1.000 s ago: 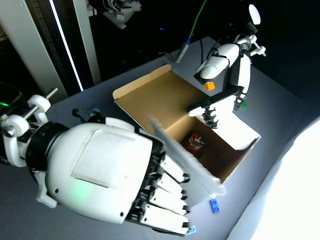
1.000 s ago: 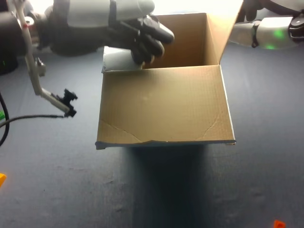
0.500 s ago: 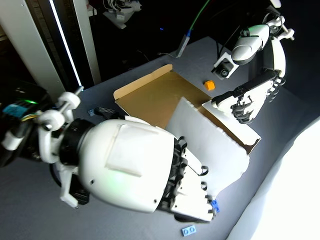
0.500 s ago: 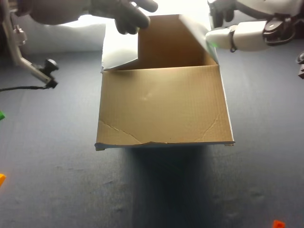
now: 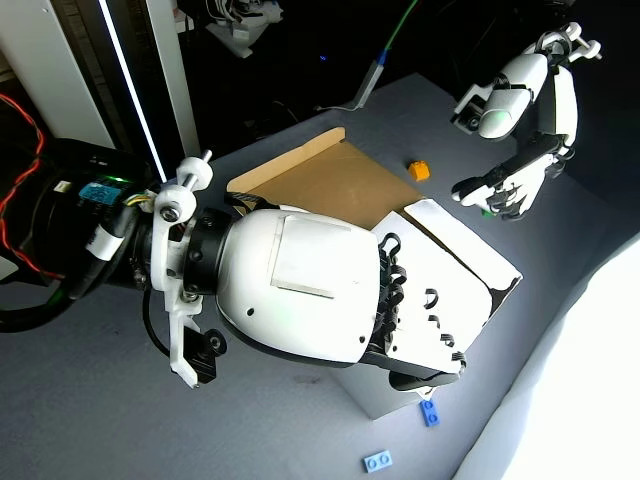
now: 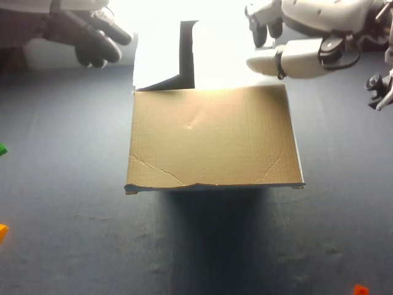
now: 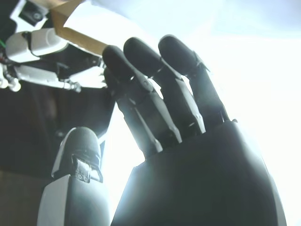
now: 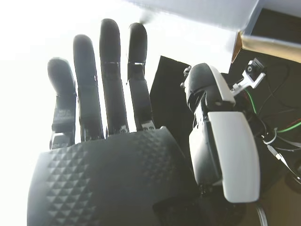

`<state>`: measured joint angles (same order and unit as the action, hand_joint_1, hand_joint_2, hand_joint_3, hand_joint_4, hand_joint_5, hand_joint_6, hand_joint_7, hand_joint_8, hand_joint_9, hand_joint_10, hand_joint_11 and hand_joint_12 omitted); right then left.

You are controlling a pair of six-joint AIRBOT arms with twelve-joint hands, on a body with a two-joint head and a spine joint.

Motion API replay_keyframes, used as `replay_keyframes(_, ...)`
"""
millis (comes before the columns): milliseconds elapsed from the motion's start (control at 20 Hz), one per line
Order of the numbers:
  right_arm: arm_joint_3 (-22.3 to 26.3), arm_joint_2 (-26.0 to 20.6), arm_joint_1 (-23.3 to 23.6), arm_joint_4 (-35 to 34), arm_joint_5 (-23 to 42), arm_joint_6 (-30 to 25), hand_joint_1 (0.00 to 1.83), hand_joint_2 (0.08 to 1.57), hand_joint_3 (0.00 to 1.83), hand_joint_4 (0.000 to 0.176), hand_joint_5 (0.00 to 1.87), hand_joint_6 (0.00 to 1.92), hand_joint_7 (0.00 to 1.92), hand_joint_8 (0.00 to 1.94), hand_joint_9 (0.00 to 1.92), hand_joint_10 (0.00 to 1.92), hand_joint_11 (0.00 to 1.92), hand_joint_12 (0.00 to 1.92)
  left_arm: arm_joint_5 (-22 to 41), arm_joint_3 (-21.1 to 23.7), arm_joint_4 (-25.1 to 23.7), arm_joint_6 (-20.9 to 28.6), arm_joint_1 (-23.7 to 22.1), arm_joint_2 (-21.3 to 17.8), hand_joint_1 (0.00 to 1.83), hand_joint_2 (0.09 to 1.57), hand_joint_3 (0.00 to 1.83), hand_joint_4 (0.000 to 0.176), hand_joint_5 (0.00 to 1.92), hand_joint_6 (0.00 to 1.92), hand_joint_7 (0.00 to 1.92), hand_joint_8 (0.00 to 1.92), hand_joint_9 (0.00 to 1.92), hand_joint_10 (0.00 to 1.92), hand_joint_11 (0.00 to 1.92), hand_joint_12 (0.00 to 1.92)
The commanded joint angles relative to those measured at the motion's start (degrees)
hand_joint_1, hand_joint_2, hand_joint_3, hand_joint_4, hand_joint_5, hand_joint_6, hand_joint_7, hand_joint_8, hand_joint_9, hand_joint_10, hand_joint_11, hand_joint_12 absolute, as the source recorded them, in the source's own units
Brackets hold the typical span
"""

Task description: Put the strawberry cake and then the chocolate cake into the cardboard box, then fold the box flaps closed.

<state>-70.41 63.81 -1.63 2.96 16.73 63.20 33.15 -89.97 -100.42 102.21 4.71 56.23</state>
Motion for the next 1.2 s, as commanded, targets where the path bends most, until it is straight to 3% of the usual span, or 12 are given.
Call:
replay_keyframes(0,-0.26,-0.65,0.36,-0.17,6.61,0.00,0.15,1.28,0.00,0.000,0.61,0.97,0.64,1.06,0.43,1.41,0.17,1.92,0.26,-0.39,1.53,1.37,-0.13,-0.86,0.28,1.24,0.00,0.000,0.96,0.00,1.09,0.15,0.74,1.03,0.43,1.55)
replay_keyframes(100,-0.25,-0.49,-0.37,-0.11,6.75,0.00,0.18,1.27,0.00,0.000,0.62,0.98,0.65,1.04,0.43,1.41,0.19,1.92,0.26,-0.34,-1.51,3.12,0.26,-1.89,0.24,1.24,0.00,0.000,0.96,0.00,1.09,0.15,0.74,1.05,0.42,1.59)
replay_keyframes(250,-0.19,-0.40,-1.29,-0.10,6.93,0.00,0.10,1.28,0.00,0.000,0.65,0.99,0.67,1.01,0.42,1.42,0.19,1.92,0.89,-0.34,-2.28,3.90,2.13,-3.65,0.21,1.25,0.00,0.000,0.98,0.00,1.11,0.15,0.73,1.09,0.41,1.63)
replay_keyframes(400,-0.01,-0.43,-2.18,-0.09,7.02,0.02,0.15,1.27,0.00,0.000,0.64,1.00,0.67,1.06,0.44,1.49,0.22,1.92,2.14,0.16,-3.67,3.85,3.07,-4.36,0.23,1.26,0.00,0.000,0.97,0.00,1.10,0.15,0.72,1.10,0.41,1.63)
replay_keyframes(650,-0.02,-0.55,-1.41,-0.09,7.32,0.01,0.15,1.28,0.00,0.000,0.65,0.95,0.67,1.04,0.43,1.49,0.21,1.92,6.19,-0.19,-6.72,3.98,2.09,-4.71,0.22,1.25,0.00,0.000,0.97,0.00,1.10,0.15,0.72,1.05,0.39,1.60)
replay_keyframes(900,-0.02,-1.81,2.34,-0.06,6.33,-0.55,0.12,1.28,0.00,0.000,0.68,0.91,0.69,1.00,0.45,1.45,0.22,1.92,7.69,5.58,-9.28,5.85,1.60,-6.67,0.24,1.25,0.00,0.000,0.98,0.00,1.04,0.24,0.71,1.04,0.40,1.56)
replay_keyframes(1100,0.01,-4.32,3.32,-0.03,5.78,-1.26,0.13,1.28,0.00,0.000,0.64,0.95,0.66,1.03,0.44,1.45,0.22,1.92,7.69,8.38,-10.18,7.28,1.73,-7.81,0.24,1.25,0.00,0.000,1.00,0.00,0.89,0.65,0.67,1.18,0.38,1.64)
replay_keyframes(1150,0.01,-5.15,3.22,-0.03,5.73,-1.38,0.13,1.28,0.00,0.000,0.64,0.95,0.66,1.03,0.44,1.45,0.22,1.92,7.69,8.69,-10.04,7.66,1.74,-7.87,0.24,1.25,0.00,0.000,1.00,0.00,0.89,0.65,0.67,1.18,0.38,1.64)
